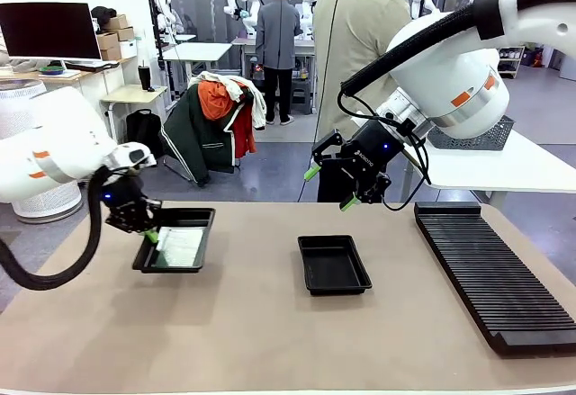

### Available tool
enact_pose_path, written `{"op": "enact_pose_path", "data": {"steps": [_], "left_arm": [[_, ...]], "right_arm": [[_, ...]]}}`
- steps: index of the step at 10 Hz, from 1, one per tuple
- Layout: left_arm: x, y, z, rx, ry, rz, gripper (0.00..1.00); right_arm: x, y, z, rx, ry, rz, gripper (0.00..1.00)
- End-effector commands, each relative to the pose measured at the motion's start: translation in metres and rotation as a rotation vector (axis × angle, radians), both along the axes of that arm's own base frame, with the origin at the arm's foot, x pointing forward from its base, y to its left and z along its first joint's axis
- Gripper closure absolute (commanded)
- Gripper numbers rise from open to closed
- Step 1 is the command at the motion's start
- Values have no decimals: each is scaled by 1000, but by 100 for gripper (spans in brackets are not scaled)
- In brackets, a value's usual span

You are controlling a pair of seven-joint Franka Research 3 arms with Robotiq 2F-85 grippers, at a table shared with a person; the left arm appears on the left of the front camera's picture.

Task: Inspect and transfer BCBs to ESD trays.
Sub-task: Pick up the ESD tray and place it on the left side of the table.

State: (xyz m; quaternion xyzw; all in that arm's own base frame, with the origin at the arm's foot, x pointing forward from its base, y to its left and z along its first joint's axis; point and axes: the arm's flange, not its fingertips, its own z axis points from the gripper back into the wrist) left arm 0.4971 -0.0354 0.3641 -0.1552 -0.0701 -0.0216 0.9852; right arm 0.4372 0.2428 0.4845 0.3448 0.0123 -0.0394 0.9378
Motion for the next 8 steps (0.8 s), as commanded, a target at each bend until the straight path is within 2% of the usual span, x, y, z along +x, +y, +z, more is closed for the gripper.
{"op": "enact_pose_path", "data": {"steps": [1,4,8], "left_arm": [[-7,34,0,26,-18,-12,97],[-6,83,-3,74,-18,-8,97],[0,113,-25,78,18,-5,97]], "right_arm": [[3,1,0,-18,0,1,0],[3,1,0,-18,0,1,0],[3,1,0,-18,0,1,0]]}}
